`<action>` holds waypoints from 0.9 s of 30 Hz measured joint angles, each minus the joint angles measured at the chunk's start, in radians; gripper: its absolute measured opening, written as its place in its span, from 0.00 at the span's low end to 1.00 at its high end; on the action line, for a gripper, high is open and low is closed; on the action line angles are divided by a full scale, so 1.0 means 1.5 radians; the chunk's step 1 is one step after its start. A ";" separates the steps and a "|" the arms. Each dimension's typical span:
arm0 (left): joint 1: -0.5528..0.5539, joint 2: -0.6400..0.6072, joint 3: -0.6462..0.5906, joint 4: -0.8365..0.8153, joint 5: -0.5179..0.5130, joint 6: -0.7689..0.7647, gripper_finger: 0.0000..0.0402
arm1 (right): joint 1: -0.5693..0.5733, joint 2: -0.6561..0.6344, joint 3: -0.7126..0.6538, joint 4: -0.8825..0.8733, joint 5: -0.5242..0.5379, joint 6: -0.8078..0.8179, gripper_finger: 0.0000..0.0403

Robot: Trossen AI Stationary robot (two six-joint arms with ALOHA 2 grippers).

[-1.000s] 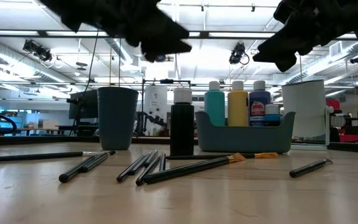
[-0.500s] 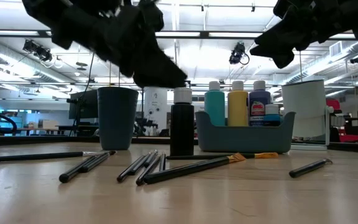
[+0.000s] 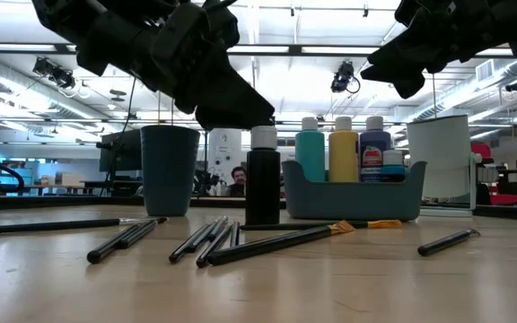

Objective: Pick & Place Paint Supplies
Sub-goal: Put the small black paint bottle into the blue bin

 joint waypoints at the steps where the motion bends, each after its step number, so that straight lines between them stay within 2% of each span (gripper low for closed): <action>1: 0.000 0.005 0.000 0.003 0.000 0.000 0.54 | 0.000 0.000 0.000 0.000 0.000 0.000 0.44; 6: 0.000 0.053 0.005 0.010 0.017 0.011 0.54 | 0.000 0.000 0.000 -0.003 0.000 -0.001 0.44; 11: 0.000 0.070 0.005 0.036 0.007 0.017 0.53 | 0.000 0.000 -0.001 -0.011 0.000 0.000 0.44; 23: 0.000 0.070 0.010 0.050 0.002 0.005 0.32 | 0.000 0.000 -0.001 -0.017 0.000 -0.001 0.44; 27: 0.000 0.070 0.020 0.077 0.000 -0.015 0.32 | 0.000 0.000 -0.001 -0.016 0.000 -0.002 0.44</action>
